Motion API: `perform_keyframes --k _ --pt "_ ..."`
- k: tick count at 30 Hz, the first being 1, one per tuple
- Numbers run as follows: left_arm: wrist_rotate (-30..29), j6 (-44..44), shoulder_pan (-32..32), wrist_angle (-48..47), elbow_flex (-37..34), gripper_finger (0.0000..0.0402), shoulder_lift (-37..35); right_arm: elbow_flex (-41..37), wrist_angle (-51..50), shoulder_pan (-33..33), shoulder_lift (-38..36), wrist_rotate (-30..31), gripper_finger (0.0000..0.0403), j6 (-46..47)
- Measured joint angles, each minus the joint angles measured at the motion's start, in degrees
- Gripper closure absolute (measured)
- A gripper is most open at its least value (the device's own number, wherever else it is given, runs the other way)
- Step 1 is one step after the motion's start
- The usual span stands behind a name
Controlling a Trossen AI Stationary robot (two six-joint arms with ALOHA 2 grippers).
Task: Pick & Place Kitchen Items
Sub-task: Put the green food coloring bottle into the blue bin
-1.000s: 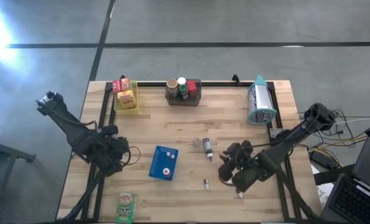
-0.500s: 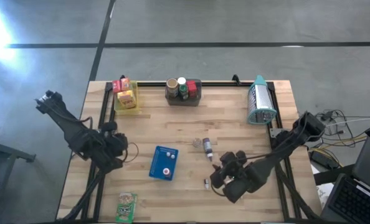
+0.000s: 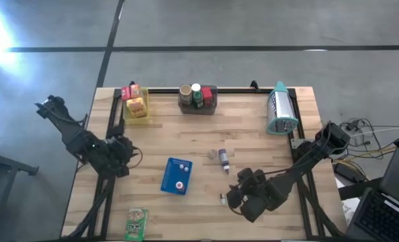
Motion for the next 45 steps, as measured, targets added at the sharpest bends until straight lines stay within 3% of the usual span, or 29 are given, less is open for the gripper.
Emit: perform_keyframes --k 8,15,32,45 --pt "-3.08 -0.2 0.15 0.67 -1.58 0.0305 -1.14 4.13 -8.55 0.21 -0.3 -16.88 0.0213 -9.29" --pt "-3.1 0.39 0.15 3.63 -1.37 0.0305 -1.09 6.68 -15.64 0.22 -0.37 -31.94 0.0205 -25.12" --pt "-3.76 -2.07 0.15 7.98 -1.36 0.0305 -1.01 4.96 -12.88 -3.21 1.93 -33.98 0.0226 -47.59" --pt "-3.72 -2.11 0.15 7.87 -1.39 0.0305 -1.0 1.5 -6.0 -3.94 4.61 -36.11 0.0216 -50.38"
